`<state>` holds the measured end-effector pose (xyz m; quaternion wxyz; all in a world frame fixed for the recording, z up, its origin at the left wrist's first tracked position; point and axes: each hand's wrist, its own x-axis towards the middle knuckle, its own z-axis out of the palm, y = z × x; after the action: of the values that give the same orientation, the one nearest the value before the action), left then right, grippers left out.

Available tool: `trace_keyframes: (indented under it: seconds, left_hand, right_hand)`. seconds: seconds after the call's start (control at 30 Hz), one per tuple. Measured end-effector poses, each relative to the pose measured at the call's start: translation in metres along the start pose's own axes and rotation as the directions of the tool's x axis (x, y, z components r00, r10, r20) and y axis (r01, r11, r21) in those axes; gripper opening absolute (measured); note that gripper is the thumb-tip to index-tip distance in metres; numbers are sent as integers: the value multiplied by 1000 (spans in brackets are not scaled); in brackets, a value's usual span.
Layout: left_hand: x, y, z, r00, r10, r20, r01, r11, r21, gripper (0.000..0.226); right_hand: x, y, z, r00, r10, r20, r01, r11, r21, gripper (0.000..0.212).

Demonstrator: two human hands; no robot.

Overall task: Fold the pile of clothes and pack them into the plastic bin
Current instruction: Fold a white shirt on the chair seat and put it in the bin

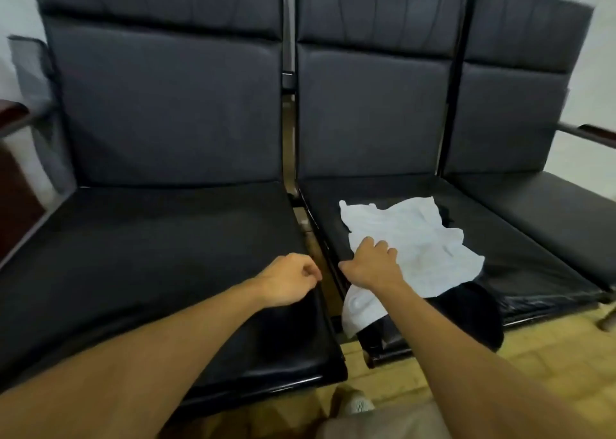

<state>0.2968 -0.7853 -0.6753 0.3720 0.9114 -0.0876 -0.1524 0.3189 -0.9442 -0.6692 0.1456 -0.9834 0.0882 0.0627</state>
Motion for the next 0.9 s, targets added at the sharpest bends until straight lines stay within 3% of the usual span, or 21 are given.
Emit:
trace_keyframes:
  seconds: [0.13, 0.23, 0.47, 0.57, 0.63, 0.7, 0.8, 0.9]
  left_hand:
    - [26, 5, 32, 994, -39, -107, 25, 991, -132, 20]
    - [35, 6, 39, 984, -69, -164, 58, 996, -68, 21]
    - [25, 2, 24, 990, -66, -125, 36, 972, -232, 22]
    - [7, 3, 11, 991, -56, -121, 22, 964, -266, 22]
    - [-8, 4, -2, 991, -46, -123, 11, 962, -273, 23]
    - [-22, 5, -19, 989, -34, -143, -8, 959, -285, 23]
    - [-39, 16, -39, 980, -51, -190, -31, 914, -405, 21]
    - [-52, 31, -52, 974, -34, -225, -86, 861, -501, 20]
  right_hand:
    - [30, 20, 3, 990, 42, 135, -29, 995, -98, 71]
    - [42, 36, 11, 978, 49, 202, -25, 992, -122, 81]
    - [41, 44, 16, 997, -34, 64, 36, 999, -34, 24]
    - [28, 37, 1, 992, 18, -123, -3, 993, 120, 16]
    - [18, 26, -19, 949, 137, -283, -13, 916, 402, 24]
    - [6, 10, -44, 892, 268, -365, 49, 743, 667, 28]
    - [-9, -8, -70, 807, 352, -474, 214, 574, 791, 28]
    - [-22, -33, -91, 728, 322, -605, 437, 462, 772, 20]
